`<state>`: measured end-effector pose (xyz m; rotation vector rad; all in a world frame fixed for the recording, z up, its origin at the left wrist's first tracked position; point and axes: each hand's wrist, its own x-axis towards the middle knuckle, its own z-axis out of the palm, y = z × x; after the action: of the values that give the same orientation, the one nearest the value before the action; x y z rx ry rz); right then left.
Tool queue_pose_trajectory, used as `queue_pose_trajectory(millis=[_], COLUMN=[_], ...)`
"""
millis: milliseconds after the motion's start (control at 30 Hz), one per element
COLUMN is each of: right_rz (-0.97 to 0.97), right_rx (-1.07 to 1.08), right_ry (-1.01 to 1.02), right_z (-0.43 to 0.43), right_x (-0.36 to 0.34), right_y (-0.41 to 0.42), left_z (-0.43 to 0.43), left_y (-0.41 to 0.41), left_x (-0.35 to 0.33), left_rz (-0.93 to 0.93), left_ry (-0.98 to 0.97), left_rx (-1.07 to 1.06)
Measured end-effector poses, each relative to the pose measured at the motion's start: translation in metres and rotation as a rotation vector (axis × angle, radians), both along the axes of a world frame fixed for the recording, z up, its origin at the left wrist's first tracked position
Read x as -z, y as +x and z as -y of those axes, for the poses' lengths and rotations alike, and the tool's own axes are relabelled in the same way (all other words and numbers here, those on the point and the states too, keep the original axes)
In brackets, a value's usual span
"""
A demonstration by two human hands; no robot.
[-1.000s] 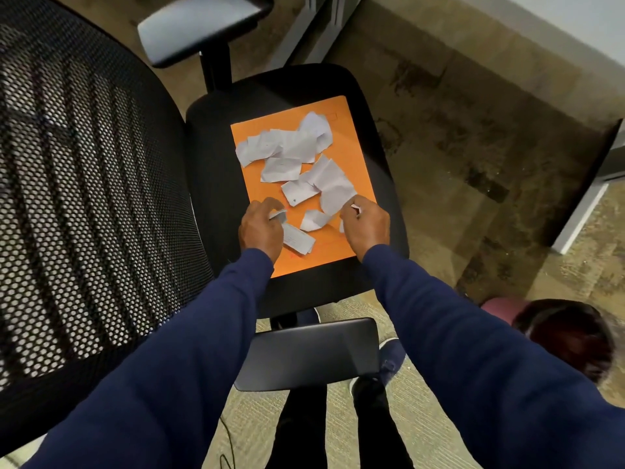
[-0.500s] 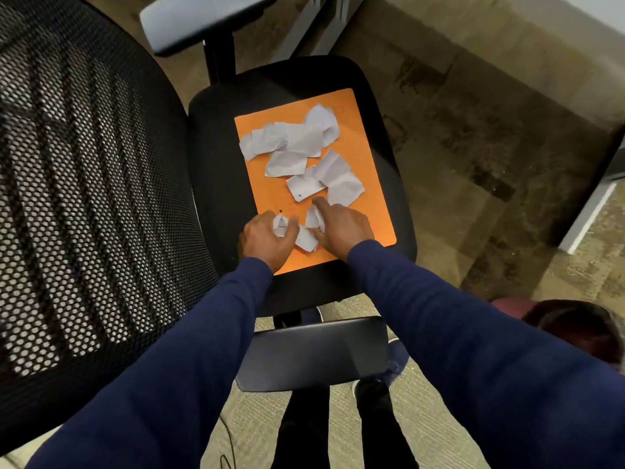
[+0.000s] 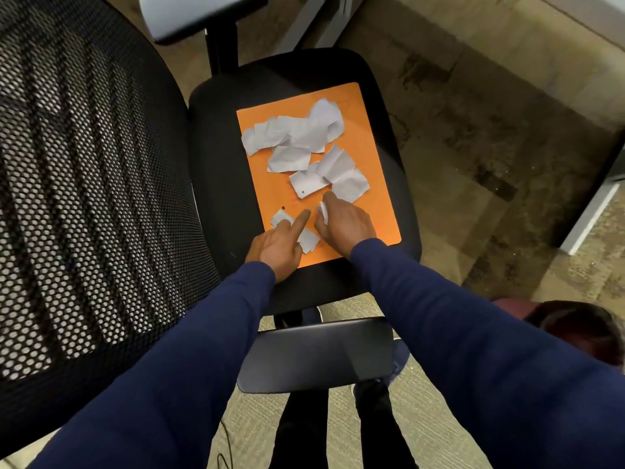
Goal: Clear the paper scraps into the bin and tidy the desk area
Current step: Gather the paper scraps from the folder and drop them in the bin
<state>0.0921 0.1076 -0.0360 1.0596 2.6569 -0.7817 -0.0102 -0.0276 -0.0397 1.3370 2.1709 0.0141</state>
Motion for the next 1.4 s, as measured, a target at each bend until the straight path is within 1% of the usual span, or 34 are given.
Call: queue_pose_trajectory(millis=[100, 333, 400, 500, 567, 633, 733, 833, 933, 1033, 1133, 1233, 1333, 1400], right_rz=[-0.02, -0.047, -0.048, -0.074, -0.115, -0.161, -0.203, -0.262, -0.317, -0.417, -0.419, -0.449, -0.458, -0.447], right_rx=[0.067, 0.202, 0.254, 0.338, 0.425, 0.526, 0.668, 0.788, 0.846, 0.894, 0.904, 0.913, 0.944, 0.975], right_ry=[-0.022, -0.117, -0.149, -0.217, -0.29, -0.373, -0.488, -0.543, -0.565, -0.585, -0.509, -0.49, -0.51, -0.509], right_z=[0.001, 0.004, 0.005, 0.007, 0.008, 0.009, 0.009, 0.005, -0.003, -0.012, -0.023, -0.035, -0.047, -0.056], right_x=[-0.003, -0.007, -0.009, -0.015, -0.019, -0.028, -0.04, -0.054, -0.061, -0.071, -0.074, -0.075, -0.077, -0.076], right_y=[0.005, 0.02, 0.022, 0.025, 0.027, 0.03, 0.032, 0.041, 0.054, 0.076, 0.105, 0.144, 0.199, 0.247], left_z=[0.003, -0.001, 0.0, -0.004, -0.01, -0.017, -0.025, -0.039, -0.057, -0.077, -0.1, -0.122, -0.139, -0.152], left_y=[0.001, -0.004, -0.002, 0.001, 0.003, 0.007, 0.012, 0.024, 0.043, 0.072, 0.106, 0.149, 0.2, 0.245], left_x=[0.004, 0.01, 0.011, 0.009, 0.003, -0.007, -0.019, -0.039, -0.056, -0.068, -0.074, -0.08, -0.078, -0.071], left_rz=[-0.013, 0.022, 0.038, 0.086, 0.135, 0.176, 0.278, 0.367, 0.418, 0.459, 0.481, 0.494, 0.471, 0.492], left_ry=[-0.046, -0.007, 0.024, 0.094, 0.165, 0.213, 0.248, 0.26, 0.311, 0.36, 0.392, 0.41, 0.391, 0.371], left_rx=[0.041, -0.034, -0.101, -0.259, -0.382, -0.457, -0.556, -0.674, -0.669, -0.652, -0.655, -0.656, -0.647, -0.623])
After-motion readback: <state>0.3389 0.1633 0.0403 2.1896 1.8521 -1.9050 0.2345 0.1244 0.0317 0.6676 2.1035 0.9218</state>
